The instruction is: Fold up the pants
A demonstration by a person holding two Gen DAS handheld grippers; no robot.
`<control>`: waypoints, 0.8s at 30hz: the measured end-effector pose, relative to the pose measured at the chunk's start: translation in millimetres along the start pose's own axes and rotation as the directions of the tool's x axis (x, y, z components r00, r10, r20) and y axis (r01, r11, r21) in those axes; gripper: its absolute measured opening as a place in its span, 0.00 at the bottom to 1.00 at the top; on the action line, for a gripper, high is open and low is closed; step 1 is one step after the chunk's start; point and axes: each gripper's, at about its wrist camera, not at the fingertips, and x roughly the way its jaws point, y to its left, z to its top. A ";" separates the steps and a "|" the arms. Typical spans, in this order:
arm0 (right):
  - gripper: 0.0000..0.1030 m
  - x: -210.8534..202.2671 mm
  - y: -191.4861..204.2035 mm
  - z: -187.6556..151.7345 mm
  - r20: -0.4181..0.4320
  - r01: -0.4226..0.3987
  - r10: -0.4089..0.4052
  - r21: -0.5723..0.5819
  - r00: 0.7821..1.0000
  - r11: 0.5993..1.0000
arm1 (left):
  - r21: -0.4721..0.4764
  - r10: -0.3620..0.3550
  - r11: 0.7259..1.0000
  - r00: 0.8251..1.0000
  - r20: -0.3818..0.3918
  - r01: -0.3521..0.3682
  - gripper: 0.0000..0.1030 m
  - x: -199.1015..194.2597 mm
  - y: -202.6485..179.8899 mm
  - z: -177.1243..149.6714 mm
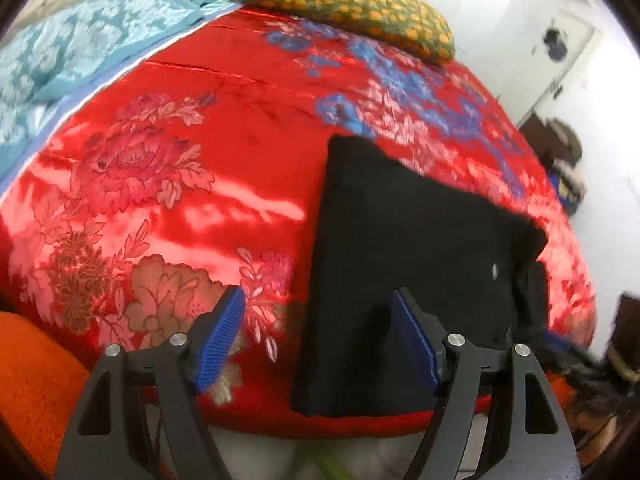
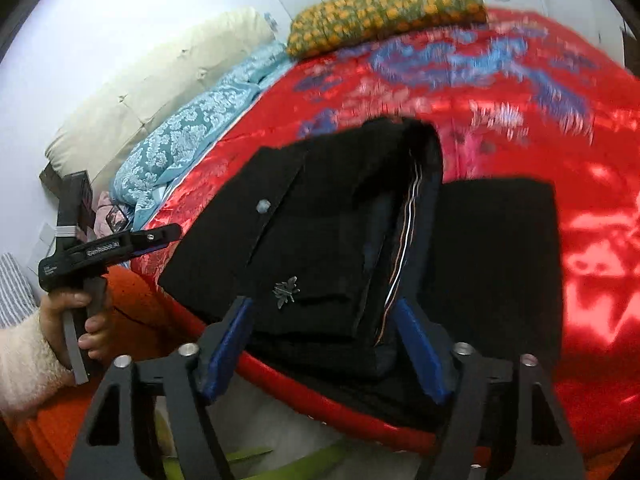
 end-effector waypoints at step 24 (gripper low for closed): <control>0.14 -29.2 -13.4 22.0 0.079 -0.135 0.126 0.134 0.989 0.982 | -0.014 0.049 0.999 0.997 0.063 -0.048 0.74 3.0 13.6 7.7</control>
